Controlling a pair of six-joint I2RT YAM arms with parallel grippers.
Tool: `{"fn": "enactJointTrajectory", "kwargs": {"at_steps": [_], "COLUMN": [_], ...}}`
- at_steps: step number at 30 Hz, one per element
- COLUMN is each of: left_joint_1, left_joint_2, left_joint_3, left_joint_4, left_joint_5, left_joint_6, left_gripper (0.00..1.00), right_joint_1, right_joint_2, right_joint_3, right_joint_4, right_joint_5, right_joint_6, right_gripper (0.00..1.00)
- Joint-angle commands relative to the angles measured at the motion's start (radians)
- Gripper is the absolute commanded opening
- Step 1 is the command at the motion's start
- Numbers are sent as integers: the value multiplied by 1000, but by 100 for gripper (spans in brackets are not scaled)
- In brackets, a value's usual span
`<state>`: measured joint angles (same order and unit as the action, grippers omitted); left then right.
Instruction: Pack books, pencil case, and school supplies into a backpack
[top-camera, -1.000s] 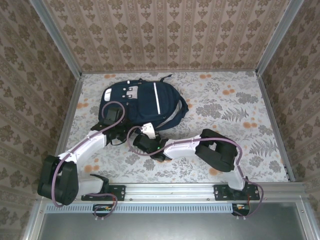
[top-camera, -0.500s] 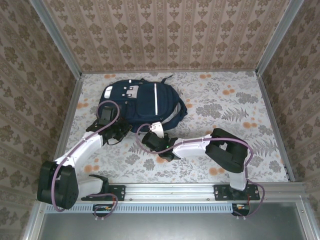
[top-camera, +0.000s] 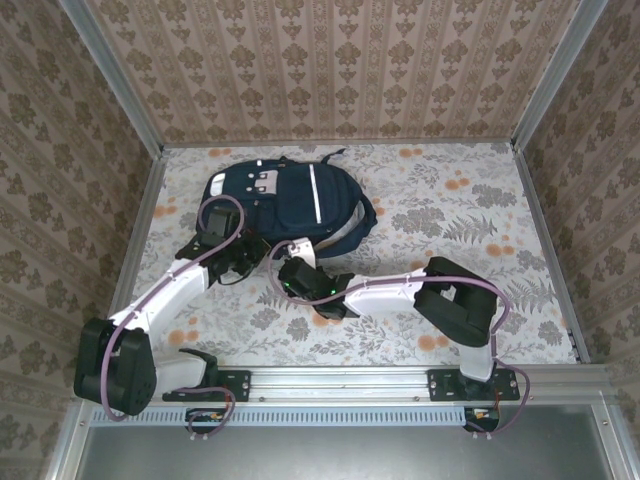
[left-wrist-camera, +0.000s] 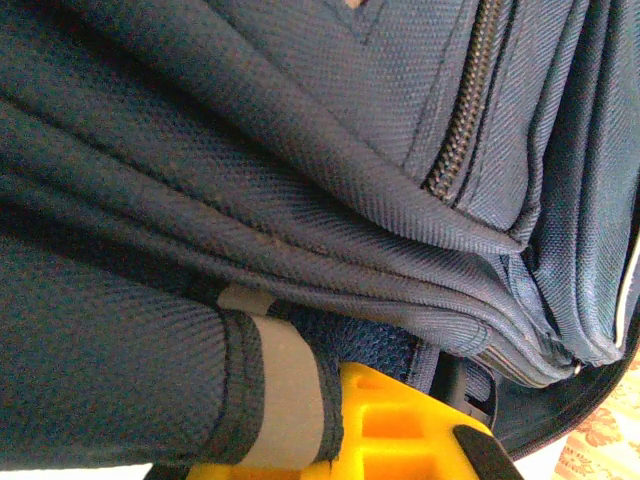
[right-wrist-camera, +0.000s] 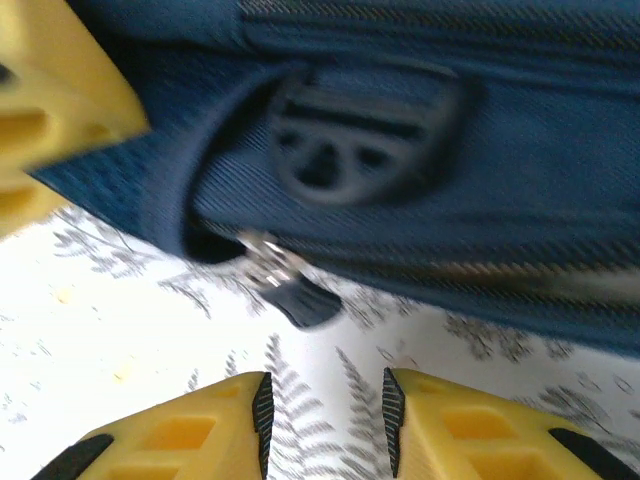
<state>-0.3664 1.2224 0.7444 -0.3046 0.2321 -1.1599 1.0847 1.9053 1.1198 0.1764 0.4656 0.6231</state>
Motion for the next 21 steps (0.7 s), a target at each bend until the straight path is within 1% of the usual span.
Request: {"fn": "enactJointTrajectory", "kwargs": {"at_steps": [1,9,12,13,17,18,20,21], "left_joint_1": [-11,-9,-9,-9,-9,-9,-8,-6], "left_joint_2": [0,3,3,3,3,5,6,6], "left_joint_3": [52,52,58,58,59,59,61,60], "left_joint_4": [61,63,61,59,60,61,61,58], "left_joint_5": [42,49,50,50,52,51,51,49], "left_joint_6": [-10,-18,-17,-18,-23,-23,-21,-20], "left_gripper": [0,0,0,0,0,0,0,0], "right_joint_1": [6,7,3,2,-7,-9,-9,-9], "right_joint_2": [42,117,131,135,150,150,140,132], "right_joint_3": [58,171,188,194,214,215,210,203], "right_joint_4": [-1,-91,-104,-108,-125,-126,-126,-126], "right_joint_5": [47,109,129,136,156,156,159,159], "right_joint_6": [-25,-37,-31,-28,-21,-20,-18,-18], "right_gripper": [37,43,41,39,17,9,0,0]}}
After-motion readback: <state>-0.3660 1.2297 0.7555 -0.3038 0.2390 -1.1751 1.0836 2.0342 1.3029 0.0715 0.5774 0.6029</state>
